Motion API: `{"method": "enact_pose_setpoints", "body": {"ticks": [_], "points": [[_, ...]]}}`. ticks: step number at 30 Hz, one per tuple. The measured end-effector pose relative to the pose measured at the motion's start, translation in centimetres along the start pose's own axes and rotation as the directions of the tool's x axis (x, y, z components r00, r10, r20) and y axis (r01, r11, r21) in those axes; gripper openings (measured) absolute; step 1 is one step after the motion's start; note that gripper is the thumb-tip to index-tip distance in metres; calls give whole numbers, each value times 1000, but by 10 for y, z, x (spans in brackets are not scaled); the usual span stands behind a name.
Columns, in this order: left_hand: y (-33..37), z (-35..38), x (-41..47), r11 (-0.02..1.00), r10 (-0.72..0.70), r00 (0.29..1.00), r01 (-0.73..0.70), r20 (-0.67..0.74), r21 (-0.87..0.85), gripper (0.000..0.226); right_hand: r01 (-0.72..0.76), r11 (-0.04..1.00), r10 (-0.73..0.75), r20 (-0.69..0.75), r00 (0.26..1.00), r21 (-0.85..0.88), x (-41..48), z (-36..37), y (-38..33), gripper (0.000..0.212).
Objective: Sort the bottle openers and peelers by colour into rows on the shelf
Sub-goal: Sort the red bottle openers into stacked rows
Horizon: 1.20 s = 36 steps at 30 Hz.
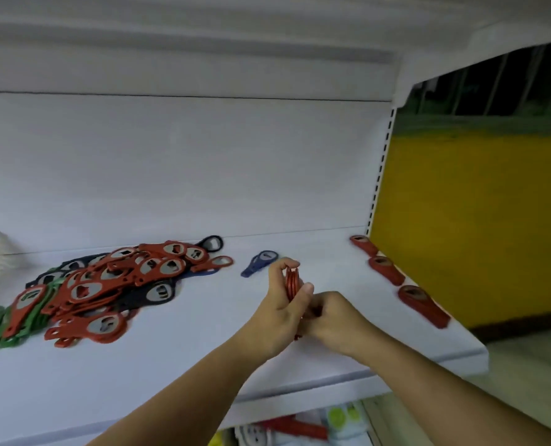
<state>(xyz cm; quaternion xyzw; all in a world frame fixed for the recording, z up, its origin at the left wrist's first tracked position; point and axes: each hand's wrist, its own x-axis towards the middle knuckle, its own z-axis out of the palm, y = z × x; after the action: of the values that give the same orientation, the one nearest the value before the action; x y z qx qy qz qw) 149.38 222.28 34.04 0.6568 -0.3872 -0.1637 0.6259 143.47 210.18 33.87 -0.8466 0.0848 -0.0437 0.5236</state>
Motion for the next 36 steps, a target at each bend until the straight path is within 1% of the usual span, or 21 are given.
{"method": "enact_pose_setpoints", "body": {"ticks": [3,5,6,7,9,13,14,17,18,20,22,24,27,30,33,35,36], "points": [[1,18,7,999,40,992,-40,117,4,31,15,1000,-15,-17,1000,20,-10,-21,12,24],[0,18,14,998,58,980,-62,188,15,44,31,1000,-31,-24,999,6,-14,-36,21,25],[0,17,16,997,60,975,-67,214,26,49,13,1000,-13,-28,1000,-26,-16,-42,23,17],[0,16,19,998,57,972,-65,229,26,52,-7,998,6,-24,1000,-64,-18,-46,25,4],[-2,18,22,999,39,974,-44,222,19,57,-31,992,29,-17,999,-125,-19,-52,32,27],[-14,26,20,1000,19,987,-17,159,-15,60,-68,989,64,-31,997,-128,-21,-48,42,38],[-18,27,20,1000,22,990,-20,142,-20,60,-69,990,63,-53,997,-122,-21,-46,44,38],[-23,26,21,999,47,993,-44,105,-28,55,-69,993,60,-105,993,-91,-21,-39,48,17],[-24,24,22,998,48,993,-44,105,-42,53,-61,995,52,-106,993,-85,-22,-38,46,15],[-24,21,28,995,19,992,-8,121,-96,50,-64,994,56,-91,994,-89,-21,-38,44,12],[-23,15,36,982,-30,986,60,166,-177,46,-95,992,88,-82,993,-87,-18,-42,42,7],[-25,10,44,961,-74,977,123,198,-249,44,-126,990,121,-78,990,-57,-15,-44,39,9],[-33,5,49,917,-107,974,175,202,-358,43,-178,983,174,-101,980,-34,-9,-42,37,7],[-39,3,49,879,-113,977,184,183,-440,45,-204,978,200,-103,974,-35,-4,-42,35,12],[-41,-1,49,850,-103,983,166,152,-499,49,-187,982,186,-83,979,-3,0,-41,32,21],[-41,-4,51,832,-100,985,159,139,-532,51,-179,984,177,-104,979,-8,5,-39,27,16],[-42,-6,54,823,-109,985,167,137,-543,56,-183,982,177,-132,975,-37,10,-39,25,15]]}}
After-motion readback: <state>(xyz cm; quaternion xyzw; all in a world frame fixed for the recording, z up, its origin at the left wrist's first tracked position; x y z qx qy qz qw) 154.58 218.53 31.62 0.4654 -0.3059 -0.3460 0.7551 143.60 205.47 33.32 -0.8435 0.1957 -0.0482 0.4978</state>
